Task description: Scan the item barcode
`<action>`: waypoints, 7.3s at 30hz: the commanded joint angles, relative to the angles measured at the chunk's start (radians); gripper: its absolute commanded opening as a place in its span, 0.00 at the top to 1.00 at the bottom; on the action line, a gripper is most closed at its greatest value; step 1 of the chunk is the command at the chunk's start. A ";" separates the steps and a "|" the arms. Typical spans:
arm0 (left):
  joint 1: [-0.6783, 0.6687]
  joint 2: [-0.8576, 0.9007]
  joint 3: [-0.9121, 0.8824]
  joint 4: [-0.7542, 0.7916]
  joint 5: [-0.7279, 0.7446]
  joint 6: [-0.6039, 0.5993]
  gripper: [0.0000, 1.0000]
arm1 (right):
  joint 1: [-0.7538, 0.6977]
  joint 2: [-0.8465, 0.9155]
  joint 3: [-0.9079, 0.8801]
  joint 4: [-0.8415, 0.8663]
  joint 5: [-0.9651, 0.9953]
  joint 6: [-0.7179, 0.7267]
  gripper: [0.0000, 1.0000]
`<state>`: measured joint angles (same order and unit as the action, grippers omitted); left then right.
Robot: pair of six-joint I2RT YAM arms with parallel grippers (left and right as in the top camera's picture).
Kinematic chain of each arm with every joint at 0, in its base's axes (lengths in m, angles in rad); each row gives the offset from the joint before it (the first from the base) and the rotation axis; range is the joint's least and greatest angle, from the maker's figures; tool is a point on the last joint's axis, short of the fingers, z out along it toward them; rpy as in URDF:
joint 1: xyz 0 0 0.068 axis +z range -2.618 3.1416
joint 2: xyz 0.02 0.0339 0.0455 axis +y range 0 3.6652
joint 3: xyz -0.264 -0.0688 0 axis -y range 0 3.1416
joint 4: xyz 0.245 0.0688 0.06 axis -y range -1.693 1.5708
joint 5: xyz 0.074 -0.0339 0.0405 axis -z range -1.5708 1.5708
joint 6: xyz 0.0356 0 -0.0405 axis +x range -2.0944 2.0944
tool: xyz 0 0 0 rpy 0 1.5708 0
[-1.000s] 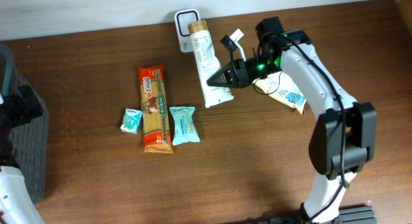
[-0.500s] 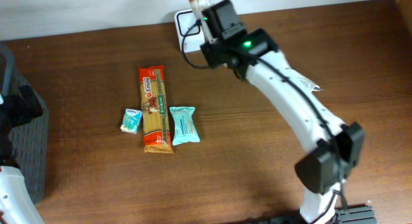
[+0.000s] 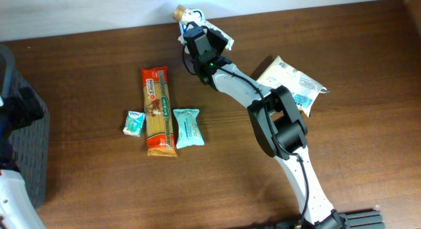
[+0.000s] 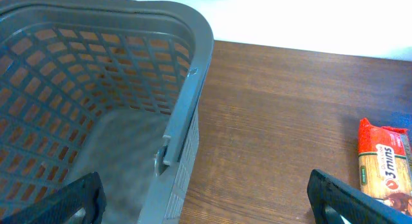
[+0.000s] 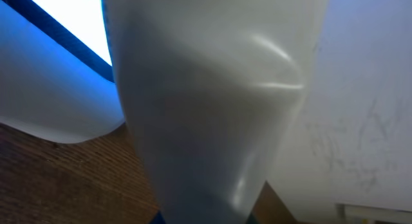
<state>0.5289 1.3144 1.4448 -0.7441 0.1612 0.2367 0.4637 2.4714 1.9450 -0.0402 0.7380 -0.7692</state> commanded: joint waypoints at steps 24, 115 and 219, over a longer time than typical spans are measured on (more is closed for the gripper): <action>0.004 -0.007 0.013 0.005 0.003 0.012 0.01 | -0.109 -0.571 0.019 -1.068 -0.531 1.014 0.96; 0.004 -0.007 0.013 0.005 0.003 0.012 0.01 | -0.140 -0.163 -0.019 -1.176 -1.056 0.798 0.46; 0.004 -0.007 0.013 0.000 0.003 0.012 0.01 | 0.296 -0.092 0.145 -1.439 -0.441 0.943 0.40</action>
<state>0.5289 1.3144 1.4448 -0.7452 0.1612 0.2367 0.7471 2.3764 1.9682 -1.4536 0.4442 0.2016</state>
